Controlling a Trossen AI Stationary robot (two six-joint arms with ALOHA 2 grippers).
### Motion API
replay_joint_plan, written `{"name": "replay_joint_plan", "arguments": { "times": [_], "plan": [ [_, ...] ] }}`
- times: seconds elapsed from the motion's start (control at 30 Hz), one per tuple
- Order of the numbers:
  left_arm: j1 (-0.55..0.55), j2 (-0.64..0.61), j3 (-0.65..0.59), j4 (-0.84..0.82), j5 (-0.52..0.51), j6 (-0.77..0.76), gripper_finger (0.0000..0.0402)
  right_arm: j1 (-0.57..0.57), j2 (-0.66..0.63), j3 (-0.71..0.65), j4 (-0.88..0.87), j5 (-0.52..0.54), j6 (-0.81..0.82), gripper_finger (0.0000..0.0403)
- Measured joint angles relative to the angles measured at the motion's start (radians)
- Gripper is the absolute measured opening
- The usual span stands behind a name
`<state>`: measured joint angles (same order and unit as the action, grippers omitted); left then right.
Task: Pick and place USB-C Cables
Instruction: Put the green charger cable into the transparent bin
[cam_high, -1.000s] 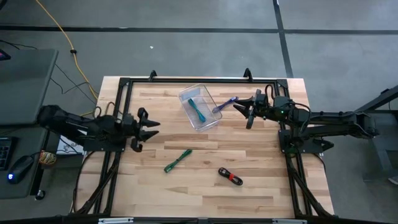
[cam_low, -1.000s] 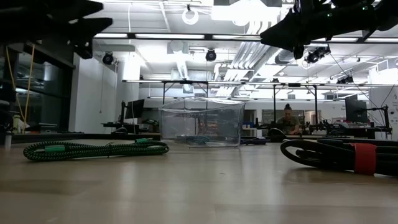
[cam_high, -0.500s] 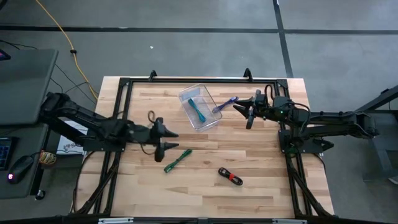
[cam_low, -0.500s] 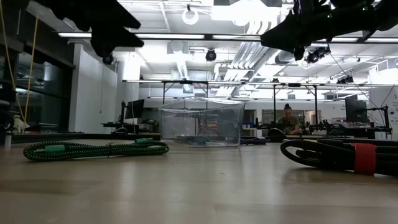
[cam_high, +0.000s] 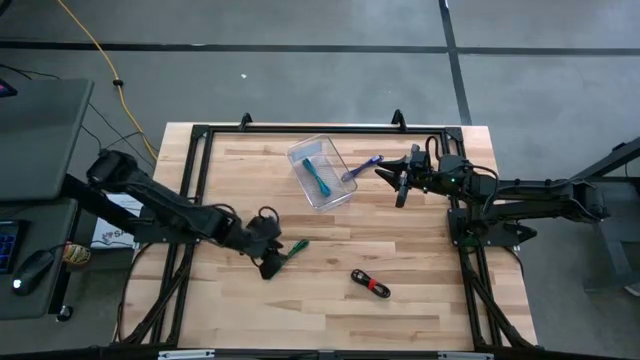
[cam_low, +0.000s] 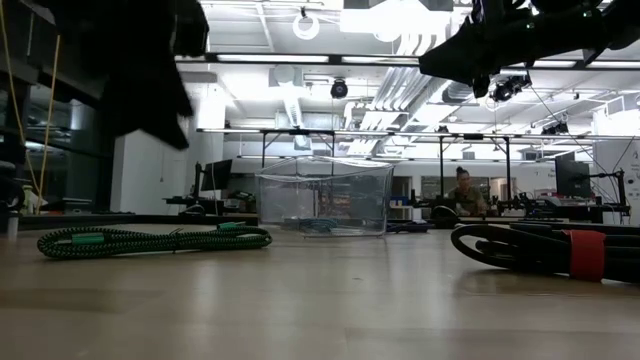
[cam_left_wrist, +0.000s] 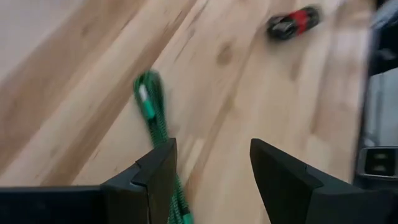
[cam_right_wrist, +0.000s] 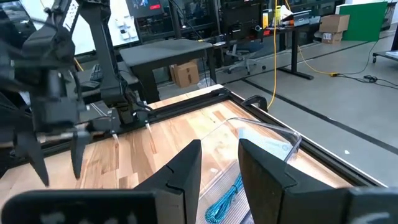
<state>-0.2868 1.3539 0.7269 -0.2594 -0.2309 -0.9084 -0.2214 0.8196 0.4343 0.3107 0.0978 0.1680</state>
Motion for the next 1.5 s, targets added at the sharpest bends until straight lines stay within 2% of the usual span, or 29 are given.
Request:
{"name": "replay_joint_plan", "arguments": {
  "times": [0.2,0.47,0.83,1.07,1.27,1.5],
  "plan": [
    [-0.004,0.134,0.0,0.054,-0.012,-0.025,0.0184,0.0,0.0,0.0,-0.01,0.0,0.032,0.0099],
    [-0.002,0.254,0.001,0.077,-0.042,-0.062,0.0184,0.0,0.0,0.001,-0.037,0.0,0.042,0.0099],
    [-0.005,0.345,0.005,0.103,-0.069,-0.084,0.0184,0.0,0.0,0.001,-0.049,0.0,0.042,0.0099],
    [-0.024,0.35,0.005,0.086,-0.106,-0.084,0.0179,0.0,0.0,0.001,-0.049,0.0,0.042,0.0099],
    [-0.035,0.35,0.003,0.064,-0.126,-0.084,0.0138,0.0,0.0,0.001,-0.052,0.0,0.042,0.0099],
    [-0.034,0.351,0.002,0.044,-0.132,-0.042,0.0054,0.0,0.0,0.001,-0.053,0.0,0.042,0.0099]
  ]
}}
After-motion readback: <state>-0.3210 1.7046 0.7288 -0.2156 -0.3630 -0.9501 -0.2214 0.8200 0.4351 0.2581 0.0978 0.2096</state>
